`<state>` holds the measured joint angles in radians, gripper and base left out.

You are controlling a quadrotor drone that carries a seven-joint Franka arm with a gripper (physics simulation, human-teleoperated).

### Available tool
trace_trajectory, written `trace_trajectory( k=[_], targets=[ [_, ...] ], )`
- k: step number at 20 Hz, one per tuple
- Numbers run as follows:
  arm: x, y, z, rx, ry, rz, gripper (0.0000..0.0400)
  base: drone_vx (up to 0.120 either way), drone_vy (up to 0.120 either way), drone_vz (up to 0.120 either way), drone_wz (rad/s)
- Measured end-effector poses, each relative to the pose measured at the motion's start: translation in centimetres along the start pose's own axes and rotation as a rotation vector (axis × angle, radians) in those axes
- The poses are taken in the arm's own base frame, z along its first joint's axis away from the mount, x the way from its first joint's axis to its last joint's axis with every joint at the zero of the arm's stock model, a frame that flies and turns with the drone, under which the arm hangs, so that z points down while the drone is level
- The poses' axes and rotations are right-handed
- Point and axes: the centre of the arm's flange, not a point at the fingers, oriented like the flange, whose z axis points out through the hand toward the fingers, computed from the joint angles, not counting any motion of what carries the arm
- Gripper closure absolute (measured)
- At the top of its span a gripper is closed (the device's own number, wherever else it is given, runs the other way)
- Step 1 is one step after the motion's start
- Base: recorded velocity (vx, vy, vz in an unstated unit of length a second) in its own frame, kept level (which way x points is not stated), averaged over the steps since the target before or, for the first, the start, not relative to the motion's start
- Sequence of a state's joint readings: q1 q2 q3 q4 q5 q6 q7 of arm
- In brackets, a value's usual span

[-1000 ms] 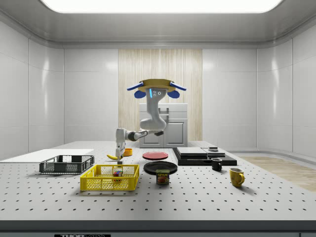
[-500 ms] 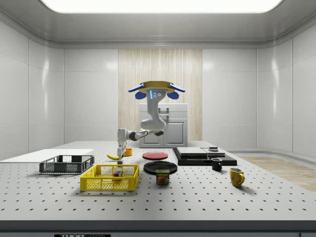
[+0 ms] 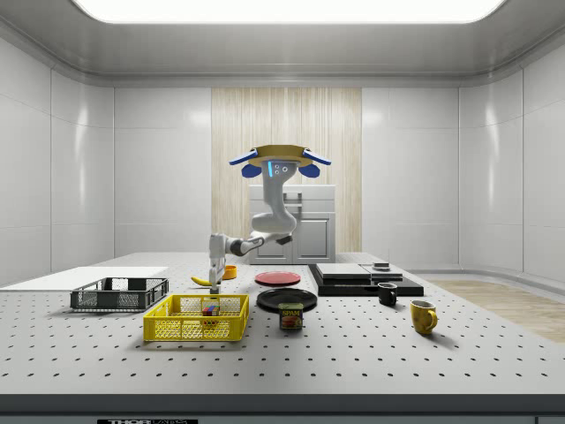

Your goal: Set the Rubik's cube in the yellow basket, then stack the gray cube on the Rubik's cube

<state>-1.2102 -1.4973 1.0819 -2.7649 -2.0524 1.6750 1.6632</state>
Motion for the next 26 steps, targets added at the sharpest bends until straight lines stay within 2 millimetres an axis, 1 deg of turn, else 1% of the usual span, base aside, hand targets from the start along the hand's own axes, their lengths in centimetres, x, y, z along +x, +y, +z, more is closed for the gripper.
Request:
trace_trajectory(
  k=[6, 13, 16, 18, 21, 26],
  targets=[
    [0.2, -0.2, 1.3, 0.0, 0.0, 0.0, 0.0, 0.0, 0.0, 0.0, 0.0],
    [0.4, 0.0, 1.8, 0.0, 0.0, 0.0, 0.0, 0.0, 0.0, 0.0, 0.0],
    [0.5, 0.0, 1.8, 0.0, 0.0, 0.0, 0.0073, 0.0, 0.0, 0.0, 0.0],
    [0.5, 0.0, 1.8, 0.0, 0.0, 0.0, 0.0103, 0.0, 0.0, 0.0, 0.0],
    [0.5, 0.1, 1.9, 0.0, 0.0, 0.0, 0.0128, 0.0, 0.0, 0.0, 0.0],
    [0.5, 0.1, 1.6, 0.0, 0.0, 0.0, 0.0144, 0.0, 0.0, 0.0, 0.0]
  ],
)
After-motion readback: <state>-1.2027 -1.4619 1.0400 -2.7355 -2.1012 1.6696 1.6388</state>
